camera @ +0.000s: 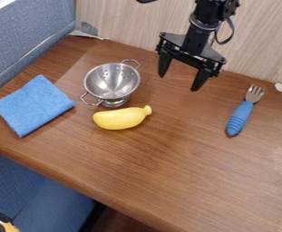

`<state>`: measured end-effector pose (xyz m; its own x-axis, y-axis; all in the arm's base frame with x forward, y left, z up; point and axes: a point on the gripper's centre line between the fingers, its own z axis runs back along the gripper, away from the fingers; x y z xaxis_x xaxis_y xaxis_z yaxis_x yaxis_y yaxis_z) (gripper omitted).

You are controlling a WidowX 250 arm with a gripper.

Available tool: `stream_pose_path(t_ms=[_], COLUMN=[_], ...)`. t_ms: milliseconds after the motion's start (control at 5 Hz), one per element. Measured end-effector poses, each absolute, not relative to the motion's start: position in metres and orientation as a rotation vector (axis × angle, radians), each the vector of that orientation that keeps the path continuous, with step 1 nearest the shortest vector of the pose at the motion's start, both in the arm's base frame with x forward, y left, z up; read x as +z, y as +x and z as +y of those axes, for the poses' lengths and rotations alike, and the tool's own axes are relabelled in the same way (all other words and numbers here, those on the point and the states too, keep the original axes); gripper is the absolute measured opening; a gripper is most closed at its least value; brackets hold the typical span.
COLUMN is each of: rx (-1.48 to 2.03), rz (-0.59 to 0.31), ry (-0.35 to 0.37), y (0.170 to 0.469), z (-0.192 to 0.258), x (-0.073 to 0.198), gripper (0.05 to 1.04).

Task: Put silver pot and placed it right bottom side of the table

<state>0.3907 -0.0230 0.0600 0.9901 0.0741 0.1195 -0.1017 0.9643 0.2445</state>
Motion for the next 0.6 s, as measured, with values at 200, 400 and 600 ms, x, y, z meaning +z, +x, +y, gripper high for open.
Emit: stream_pose_path(t_ms=[200, 400, 600], rx=[0.106, 0.125, 0.154], rz=[-0.133, -0.120, -0.103], ry=[0.313, 0.365, 0.457], y=[0.394, 0.394, 0.393], z=[-0.009, 0.007, 0.024], x=[0.063, 0.060, 0.052], gripper=[0.999, 0.999, 0.999])
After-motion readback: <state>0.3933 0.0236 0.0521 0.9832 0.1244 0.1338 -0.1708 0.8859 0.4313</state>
